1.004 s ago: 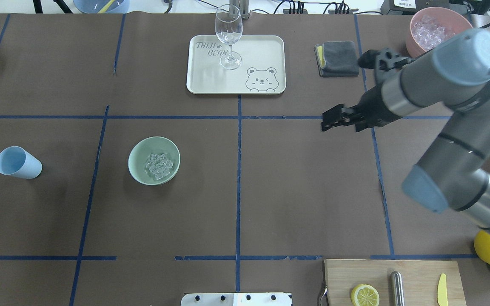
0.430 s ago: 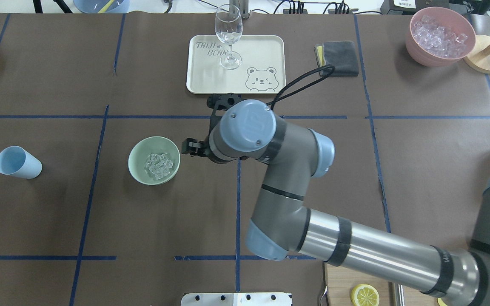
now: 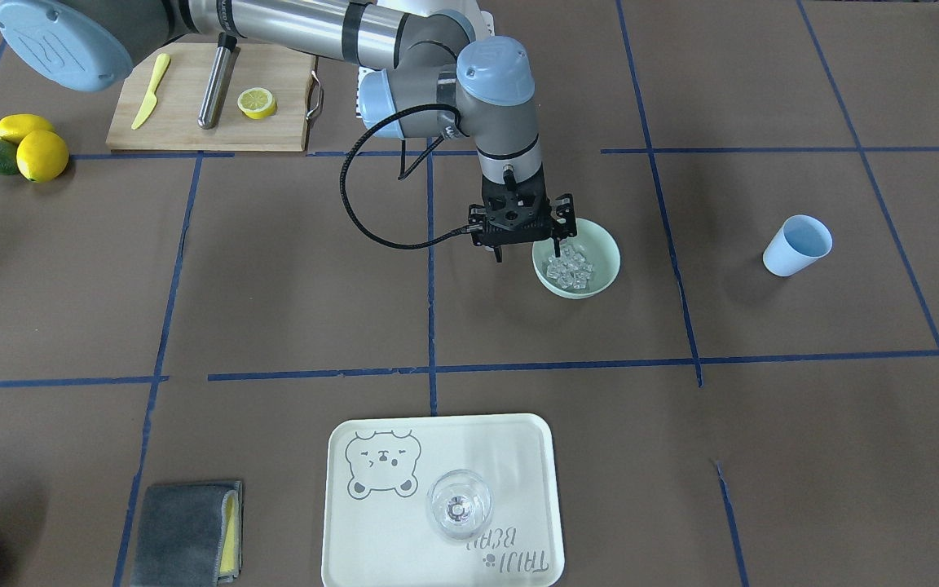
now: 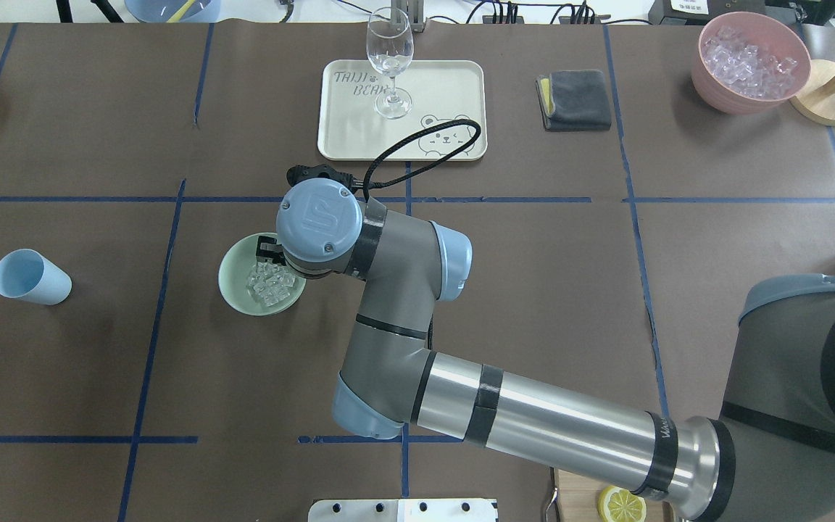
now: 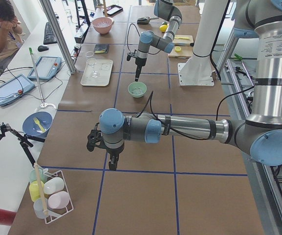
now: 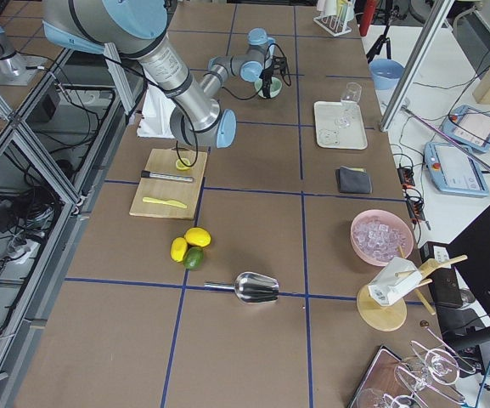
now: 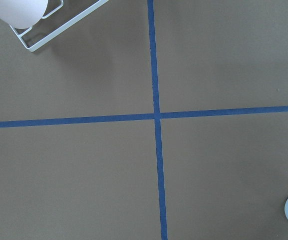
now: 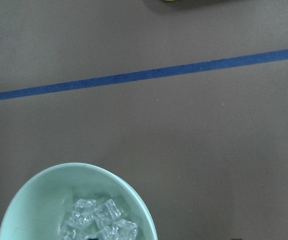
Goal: Pour ice into bowl
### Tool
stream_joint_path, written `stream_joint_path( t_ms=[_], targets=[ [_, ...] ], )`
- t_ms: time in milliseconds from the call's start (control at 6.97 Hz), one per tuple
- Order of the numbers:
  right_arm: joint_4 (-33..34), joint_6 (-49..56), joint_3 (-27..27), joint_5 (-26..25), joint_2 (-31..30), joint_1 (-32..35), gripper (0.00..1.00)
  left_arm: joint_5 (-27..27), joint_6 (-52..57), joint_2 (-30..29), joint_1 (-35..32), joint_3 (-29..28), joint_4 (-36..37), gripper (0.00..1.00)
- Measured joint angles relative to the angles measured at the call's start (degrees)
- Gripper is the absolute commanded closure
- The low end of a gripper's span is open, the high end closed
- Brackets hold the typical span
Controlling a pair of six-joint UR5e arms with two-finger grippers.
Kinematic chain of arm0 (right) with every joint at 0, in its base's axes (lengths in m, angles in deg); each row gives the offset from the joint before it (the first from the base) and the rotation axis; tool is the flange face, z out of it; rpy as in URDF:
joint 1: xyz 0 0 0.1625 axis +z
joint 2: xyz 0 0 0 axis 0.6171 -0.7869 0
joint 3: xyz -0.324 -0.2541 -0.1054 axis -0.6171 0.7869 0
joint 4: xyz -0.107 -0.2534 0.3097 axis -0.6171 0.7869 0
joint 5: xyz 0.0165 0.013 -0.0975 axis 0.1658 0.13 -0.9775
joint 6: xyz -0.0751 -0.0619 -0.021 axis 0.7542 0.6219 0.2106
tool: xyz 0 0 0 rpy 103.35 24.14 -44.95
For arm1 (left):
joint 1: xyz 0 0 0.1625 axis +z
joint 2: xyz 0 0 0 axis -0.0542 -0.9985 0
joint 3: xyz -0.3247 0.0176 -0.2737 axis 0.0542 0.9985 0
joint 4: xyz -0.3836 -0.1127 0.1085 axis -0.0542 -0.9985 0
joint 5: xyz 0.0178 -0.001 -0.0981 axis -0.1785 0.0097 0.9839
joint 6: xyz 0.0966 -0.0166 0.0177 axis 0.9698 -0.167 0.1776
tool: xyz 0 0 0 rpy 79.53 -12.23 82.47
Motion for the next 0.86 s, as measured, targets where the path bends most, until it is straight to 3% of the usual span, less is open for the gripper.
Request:
stream_joint_path(
  t_ms=[143,861],
  targets=[
    [0.0,-0.1,1.2,-0.1,0.7,0.0,1.00,0.0,0.0,0.0,0.0,0.0,0.0,0.00],
    [0.0,0.0,3.5,-0.2,2.2,-1.0,1.00,0.1,0.0,0.0,0.0,0.0,-0.1,0.00]
  ],
)
